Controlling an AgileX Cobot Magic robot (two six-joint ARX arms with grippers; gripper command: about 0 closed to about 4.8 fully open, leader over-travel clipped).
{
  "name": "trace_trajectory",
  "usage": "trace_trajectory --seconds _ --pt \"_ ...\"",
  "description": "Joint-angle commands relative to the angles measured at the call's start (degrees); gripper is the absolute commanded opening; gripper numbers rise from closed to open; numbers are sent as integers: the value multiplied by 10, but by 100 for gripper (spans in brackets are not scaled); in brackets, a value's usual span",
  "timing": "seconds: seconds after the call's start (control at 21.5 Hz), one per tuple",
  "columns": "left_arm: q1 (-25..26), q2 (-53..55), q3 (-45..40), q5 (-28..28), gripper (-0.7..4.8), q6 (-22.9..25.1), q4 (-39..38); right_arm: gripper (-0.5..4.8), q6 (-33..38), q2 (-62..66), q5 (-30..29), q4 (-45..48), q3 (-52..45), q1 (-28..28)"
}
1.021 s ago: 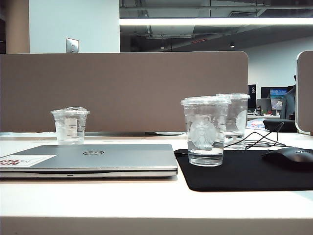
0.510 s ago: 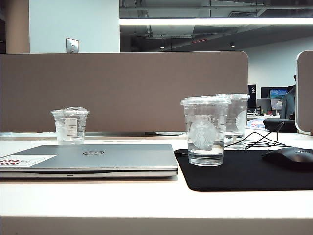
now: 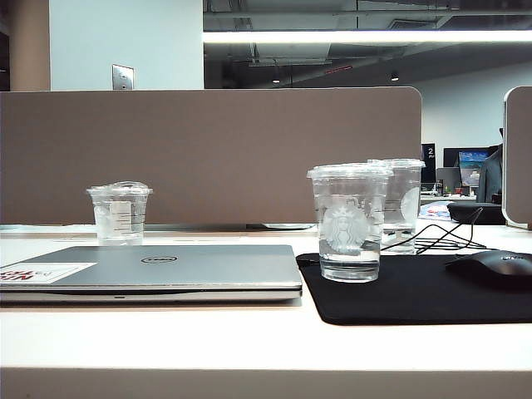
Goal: Pick up the coffee cup on the middle and place it on the right side of the laptop.
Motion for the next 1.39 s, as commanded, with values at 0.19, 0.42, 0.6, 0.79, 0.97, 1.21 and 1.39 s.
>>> trace_trajectory --seconds 0.19,0.42,0.6,0.79,0.97,1.21,1.39 --pt "0 0 2 1 -5 2 2 -9 26 -1 35 5 -5 2" --pt "0 0 2 1 -5 2 2 -9 70 -1 115 5 -5 2" --pt "0 0 2 1 -5 2 2 -9 70 -1 116 6 -5 2" --pt "0 0 2 1 -5 2 2 -9 70 -1 116 5 -5 2" --pt "0 0 2 1 -5 2 2 -9 69 -1 110 8 -5 2" --pt "0 0 2 1 -5 2 2 -9 63 -1 93 16 -5 2" --pt "0 0 2 1 -5 2 2 -9 63 -1 93 18 -5 2"
